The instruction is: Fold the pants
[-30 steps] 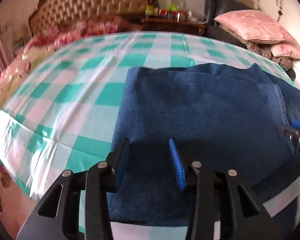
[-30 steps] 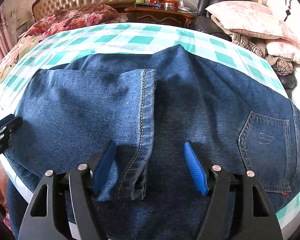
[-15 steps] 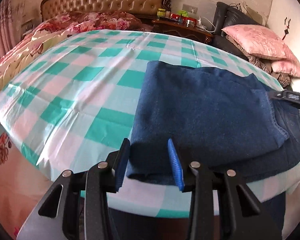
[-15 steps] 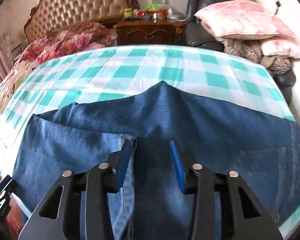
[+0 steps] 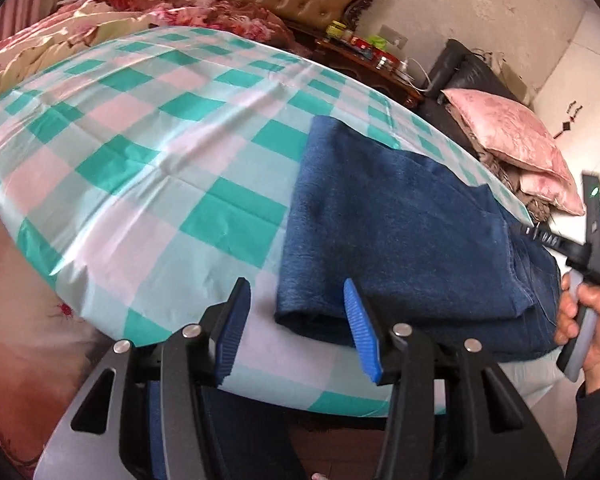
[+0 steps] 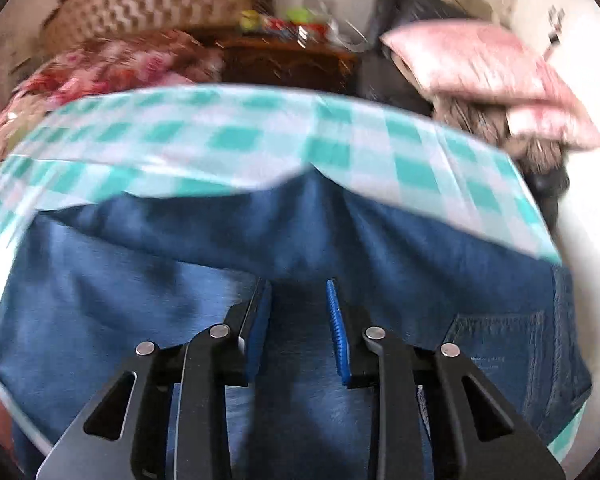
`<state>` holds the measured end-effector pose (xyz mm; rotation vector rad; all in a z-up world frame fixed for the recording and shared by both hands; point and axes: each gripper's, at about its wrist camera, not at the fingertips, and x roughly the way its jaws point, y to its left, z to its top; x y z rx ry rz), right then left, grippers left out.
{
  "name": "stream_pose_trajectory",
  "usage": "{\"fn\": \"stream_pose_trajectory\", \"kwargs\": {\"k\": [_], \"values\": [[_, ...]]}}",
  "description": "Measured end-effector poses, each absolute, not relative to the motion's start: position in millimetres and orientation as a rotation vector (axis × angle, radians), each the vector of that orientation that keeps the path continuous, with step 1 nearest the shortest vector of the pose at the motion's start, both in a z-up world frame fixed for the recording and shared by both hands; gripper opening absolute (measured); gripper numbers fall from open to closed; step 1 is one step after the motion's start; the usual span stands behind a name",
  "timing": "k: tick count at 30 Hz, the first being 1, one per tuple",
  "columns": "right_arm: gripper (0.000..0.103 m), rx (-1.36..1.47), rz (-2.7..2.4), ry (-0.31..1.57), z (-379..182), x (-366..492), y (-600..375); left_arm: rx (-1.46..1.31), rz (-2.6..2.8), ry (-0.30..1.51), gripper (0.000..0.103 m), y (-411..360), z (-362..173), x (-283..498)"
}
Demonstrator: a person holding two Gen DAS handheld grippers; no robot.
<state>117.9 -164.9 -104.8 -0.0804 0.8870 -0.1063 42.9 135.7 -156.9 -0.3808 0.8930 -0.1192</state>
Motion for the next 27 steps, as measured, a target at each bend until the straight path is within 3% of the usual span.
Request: {"fn": "stream_pose_trajectory", "kwargs": {"k": [7, 11, 23, 27], "values": [[0.034, -0.141, -0.001, 0.902, -113, 123, -105, -0.483, -0.151, 0.881, 0.048, 145, -162, 45], [0.034, -0.126, -0.025, 0.977, -140, 131, -104, -0.428, -0.146, 0.894, 0.038, 140, -161, 47], [0.036, -0.151, -0.029, 0.95, -144, 125, -103, -0.52, -0.168, 0.9, 0.035, 145, -165, 48], [0.036, -0.148, -0.028, 0.95, -145, 125, -103, -0.559, -0.173, 0.906, 0.029, 149, -167, 50]]}}
